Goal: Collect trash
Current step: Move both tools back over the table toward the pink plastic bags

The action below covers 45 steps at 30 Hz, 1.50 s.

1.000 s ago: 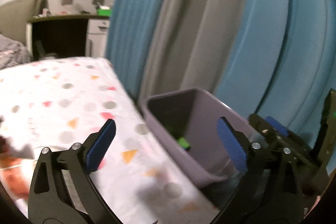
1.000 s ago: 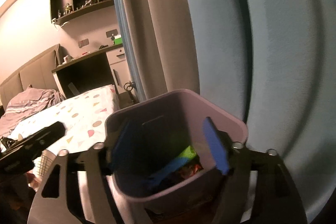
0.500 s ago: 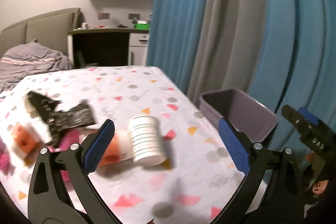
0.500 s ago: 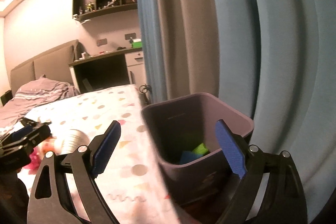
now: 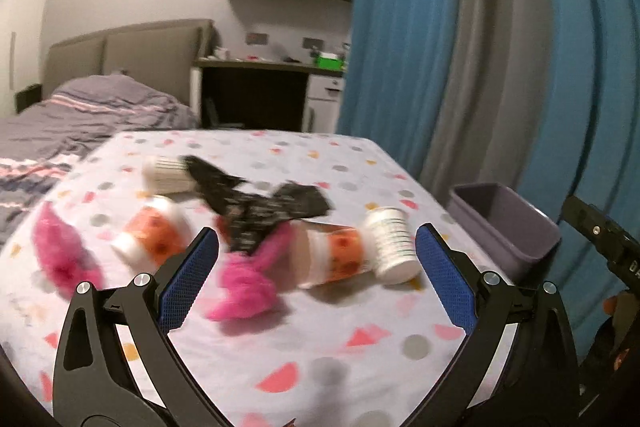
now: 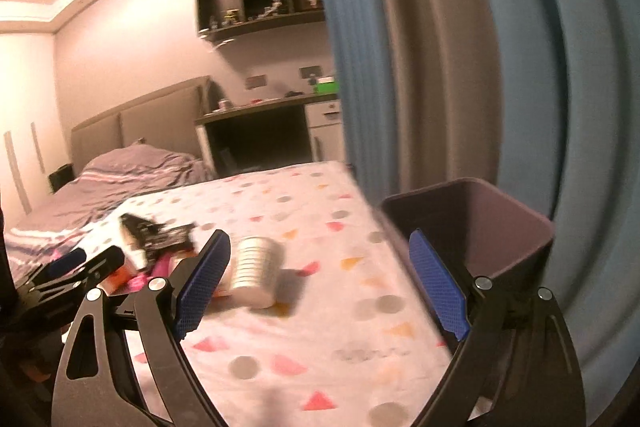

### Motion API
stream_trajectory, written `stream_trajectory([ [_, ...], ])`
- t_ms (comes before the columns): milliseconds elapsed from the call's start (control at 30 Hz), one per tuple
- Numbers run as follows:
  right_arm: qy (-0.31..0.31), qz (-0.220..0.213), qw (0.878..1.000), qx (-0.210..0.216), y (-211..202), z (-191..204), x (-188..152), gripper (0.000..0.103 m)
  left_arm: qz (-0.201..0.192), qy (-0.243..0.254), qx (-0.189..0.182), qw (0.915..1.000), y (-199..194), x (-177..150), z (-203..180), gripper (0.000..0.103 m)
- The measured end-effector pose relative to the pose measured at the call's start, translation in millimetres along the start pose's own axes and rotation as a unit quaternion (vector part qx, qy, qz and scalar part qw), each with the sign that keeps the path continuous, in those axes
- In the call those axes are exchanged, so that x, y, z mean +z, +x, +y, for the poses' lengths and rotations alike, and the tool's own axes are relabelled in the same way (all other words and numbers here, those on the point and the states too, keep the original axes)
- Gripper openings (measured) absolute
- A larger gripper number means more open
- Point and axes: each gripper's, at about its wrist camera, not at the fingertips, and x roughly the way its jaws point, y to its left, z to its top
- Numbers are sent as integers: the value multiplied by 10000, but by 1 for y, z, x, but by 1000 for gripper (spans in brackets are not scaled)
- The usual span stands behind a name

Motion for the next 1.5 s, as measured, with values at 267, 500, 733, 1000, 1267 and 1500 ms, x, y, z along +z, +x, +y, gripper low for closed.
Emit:
stream_trajectory([
  [267, -315, 163, 9979, 545, 10, 58, -10, 88, -244, -215, 605, 9976, -28, -1, 56, 97],
  [500, -548, 506, 9926, 957, 31, 108, -28, 86, -340, -507, 1119, 9918, -44, -3, 102, 97],
  [733, -825, 1028, 9831, 1272, 63, 155, -52, 74, -372, -629, 1369, 9879, -62, -9, 135, 97],
  [1000, -1026, 1437, 9750, 1350, 96, 192, -66, 64, -398, -842, 1558, 9834, -75, -16, 171, 97],
  [1267, -1093, 1815, 9688, 1283, 124, 202, -75, 57, -356, -994, 1693, 9799, -79, -22, 197, 97],
  [1500, -1112, 2097, 9626, 1309, 139, 204, -82, 48, -267, -1122, 1658, 9794, -72, -27, 210, 97],
])
